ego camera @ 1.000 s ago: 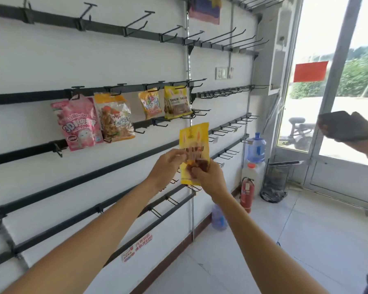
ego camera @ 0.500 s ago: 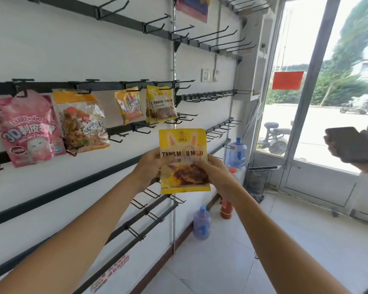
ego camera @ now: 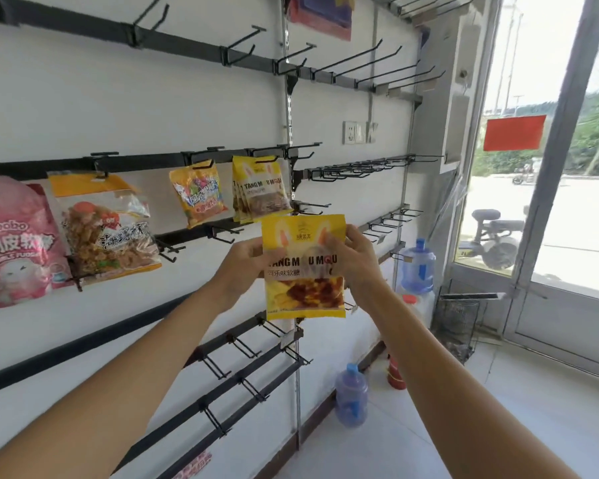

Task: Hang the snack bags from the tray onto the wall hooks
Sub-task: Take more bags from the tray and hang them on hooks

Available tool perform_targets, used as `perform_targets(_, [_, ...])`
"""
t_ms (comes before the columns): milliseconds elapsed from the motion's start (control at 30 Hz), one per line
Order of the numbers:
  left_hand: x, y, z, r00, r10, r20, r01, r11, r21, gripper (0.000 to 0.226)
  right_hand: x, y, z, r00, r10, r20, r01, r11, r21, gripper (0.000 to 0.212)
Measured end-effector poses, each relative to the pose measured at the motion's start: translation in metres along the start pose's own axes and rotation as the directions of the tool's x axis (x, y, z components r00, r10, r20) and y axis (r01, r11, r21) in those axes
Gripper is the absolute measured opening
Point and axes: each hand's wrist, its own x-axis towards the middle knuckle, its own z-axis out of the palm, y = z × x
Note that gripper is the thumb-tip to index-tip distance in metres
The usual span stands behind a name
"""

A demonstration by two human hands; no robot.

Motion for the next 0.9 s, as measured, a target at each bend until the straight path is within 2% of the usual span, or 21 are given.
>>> perform_targets(233, [0.043, 0.009, 0.03, 0.996, -0.018, -0.089, 0.026, 0.996, 0.089, 0.024, 0.056, -0.002, -0.033, 0.995, 0.001, 0.096, 0.003, 0.999, -0.035, 0.018])
perform_targets(367, [0.058, 0.018, 0.037, 0.994, 0.012, -0.106, 0.003, 0.99, 0.139, 0.018, 0.082, -0.002, -0.041, 0.99, -0.012, 0.141, 0.011, 1.0, 0.008, 0.009])
perform_targets(500, [0.073, 0.027, 0.035, 0.995, -0.02, -0.103, 0.039, 0.981, 0.189, 0.017, 0.105, 0.007, -0.044, 0.983, -0.001, 0.186, -0.006, 0.999, 0.037, 0.007])
perform_targets(633, [0.093, 0.035, 0.026, 0.987, 0.067, -0.145, -0.035, 0.976, 0.214, 0.027, 0.129, 0.013, -0.04, 0.971, -0.022, 0.238, 0.005, 0.997, 0.071, 0.007])
perform_targets(767, [0.12, 0.037, 0.011, 0.981, 0.073, -0.177, -0.018, 0.956, 0.294, 0.015, 0.155, 0.019, -0.029, 0.962, -0.025, 0.273, 0.017, 0.999, 0.031, 0.008])
perform_targets(900, [0.147, 0.04, -0.001, 0.967, 0.119, -0.225, -0.026, 0.926, 0.377, 0.015, 0.191, 0.021, -0.014, 0.958, -0.043, 0.284, 0.048, 0.999, -0.011, 0.017])
